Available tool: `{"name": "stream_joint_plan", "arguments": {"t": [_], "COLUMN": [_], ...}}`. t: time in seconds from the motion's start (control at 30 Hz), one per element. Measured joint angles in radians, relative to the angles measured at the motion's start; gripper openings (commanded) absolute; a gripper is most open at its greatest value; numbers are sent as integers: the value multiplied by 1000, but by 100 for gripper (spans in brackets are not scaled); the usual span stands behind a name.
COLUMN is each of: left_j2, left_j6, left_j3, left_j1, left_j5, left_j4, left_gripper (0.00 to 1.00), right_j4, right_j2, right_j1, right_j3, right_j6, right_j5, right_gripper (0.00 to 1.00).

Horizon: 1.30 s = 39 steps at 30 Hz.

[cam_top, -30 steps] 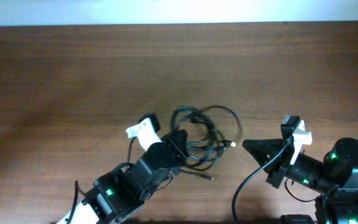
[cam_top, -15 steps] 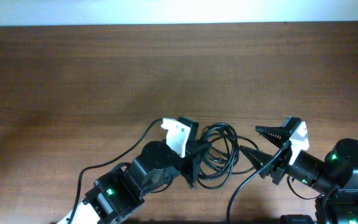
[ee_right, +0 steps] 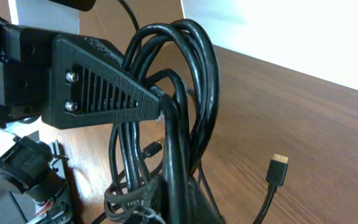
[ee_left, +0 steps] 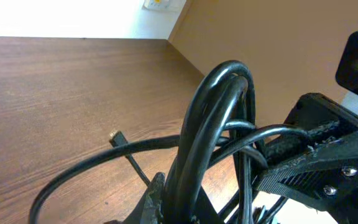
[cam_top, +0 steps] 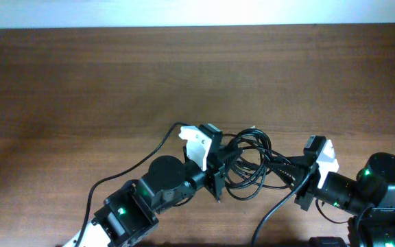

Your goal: Untangle cables

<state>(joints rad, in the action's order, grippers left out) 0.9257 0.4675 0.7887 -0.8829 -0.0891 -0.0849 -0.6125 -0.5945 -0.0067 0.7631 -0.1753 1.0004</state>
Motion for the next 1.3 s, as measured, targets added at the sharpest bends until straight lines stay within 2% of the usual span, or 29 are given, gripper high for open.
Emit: {"name": "stream_joint_plan", "arguments": {"t": [0.17,0.33,0.47,0.57,0.7,0.77,0.8,0.83,0.87,0.93,0.97,1.03,1.1,1.2,1.27,1.3], "left_j2": [0,3,4,4,4,4,4,4,4,4,4,4,4,4,4,4], "left_j6": [33,391,524,706,939,1031,1064,1075,1083,1071,1021,880,705,441,279,190], "left_j3": [0,3,3,5,5,5,5,5,5,5,5,5,5,5,5,5], "left_j1": [-3,-11,-11,-12,-12,-10,-8,-8,-8,-8,-6,-6,-6,-6,-6,-6], "left_j5": [30,261,310,347,363,349,332,326,318,309,309,310,309,284,238,207], "left_j4": [-8,-140,-163,-232,-248,-259,-260,-260,-260,-262,-266,-267,-268,-267,-268,-268], "left_gripper": [0,0,0,0,0,0,0,0,0,0,0,0,0,0,0,0], "right_j4": [0,-4,-3,-6,35,116,142,142,142,126,92,64,51,43,40,40], "right_j2": [0,-3,-3,-3,-3,-3,-3,-3,-3,-3,-2,-2,-2,-2,-2,-2], "right_j1": [0,1,1,1,2,2,2,2,2,2,2,1,1,1,1,1], "right_j3": [0,0,0,0,-2,-2,-2,-2,-2,-1,-1,0,0,0,0,0], "right_j6": [4,3,4,16,205,367,505,562,622,669,692,689,661,423,195,135], "right_j5": [0,0,-12,-35,-173,-251,-324,-358,-389,-417,-437,-447,-453,-396,-278,-241], "right_gripper": [4,4,4,4,4,4,4,4,20,59,71,75,75,75,75,75]}}
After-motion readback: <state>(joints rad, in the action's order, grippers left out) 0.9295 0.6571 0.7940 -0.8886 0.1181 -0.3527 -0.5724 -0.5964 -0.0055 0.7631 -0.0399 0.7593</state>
